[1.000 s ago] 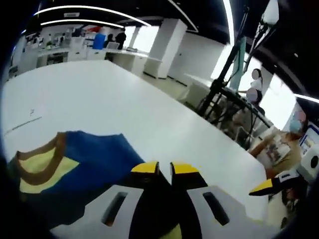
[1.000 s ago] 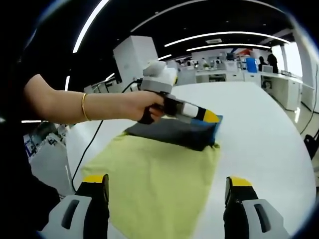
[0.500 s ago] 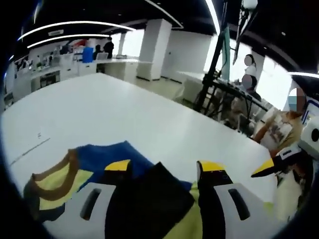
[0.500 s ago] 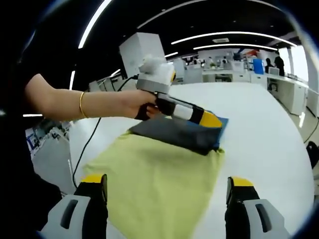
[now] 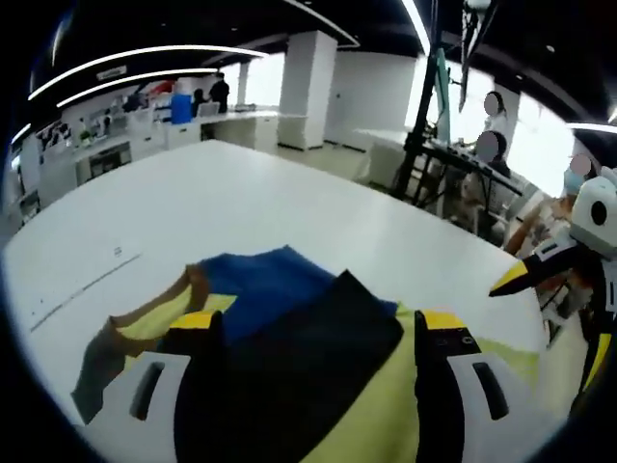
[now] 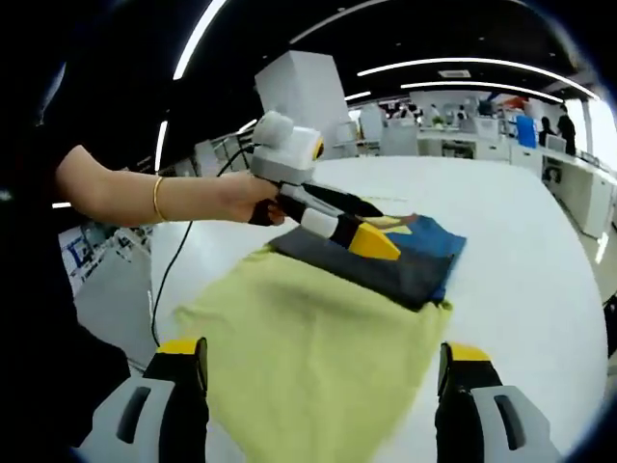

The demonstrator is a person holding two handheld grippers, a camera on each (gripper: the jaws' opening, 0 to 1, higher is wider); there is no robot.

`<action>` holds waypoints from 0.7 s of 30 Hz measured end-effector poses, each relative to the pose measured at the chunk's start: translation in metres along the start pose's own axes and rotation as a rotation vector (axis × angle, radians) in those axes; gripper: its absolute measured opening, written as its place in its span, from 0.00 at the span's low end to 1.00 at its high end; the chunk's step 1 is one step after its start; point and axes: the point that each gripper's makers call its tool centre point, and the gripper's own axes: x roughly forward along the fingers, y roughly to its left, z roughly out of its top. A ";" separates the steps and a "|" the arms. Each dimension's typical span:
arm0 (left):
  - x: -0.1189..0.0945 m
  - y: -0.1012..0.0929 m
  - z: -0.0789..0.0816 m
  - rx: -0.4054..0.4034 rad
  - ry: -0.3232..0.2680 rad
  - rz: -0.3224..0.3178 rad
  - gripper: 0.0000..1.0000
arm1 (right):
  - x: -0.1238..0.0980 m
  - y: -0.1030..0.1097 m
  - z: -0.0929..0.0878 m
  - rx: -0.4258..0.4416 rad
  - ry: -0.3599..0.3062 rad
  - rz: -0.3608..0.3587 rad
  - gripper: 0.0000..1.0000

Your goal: Fold the garment on the visible template until the final outline fits inside the template.

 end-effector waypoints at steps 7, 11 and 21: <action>-0.031 0.005 -0.012 0.026 -0.011 -0.002 0.90 | 0.008 0.012 -0.004 -0.037 0.046 0.045 0.99; -0.048 0.005 -0.020 0.021 -0.012 0.003 0.91 | 0.011 0.024 -0.001 -0.064 0.056 0.074 0.99; -0.089 -0.015 -0.040 0.042 -0.021 -0.014 0.98 | 0.011 0.036 0.002 -0.138 0.084 0.110 0.99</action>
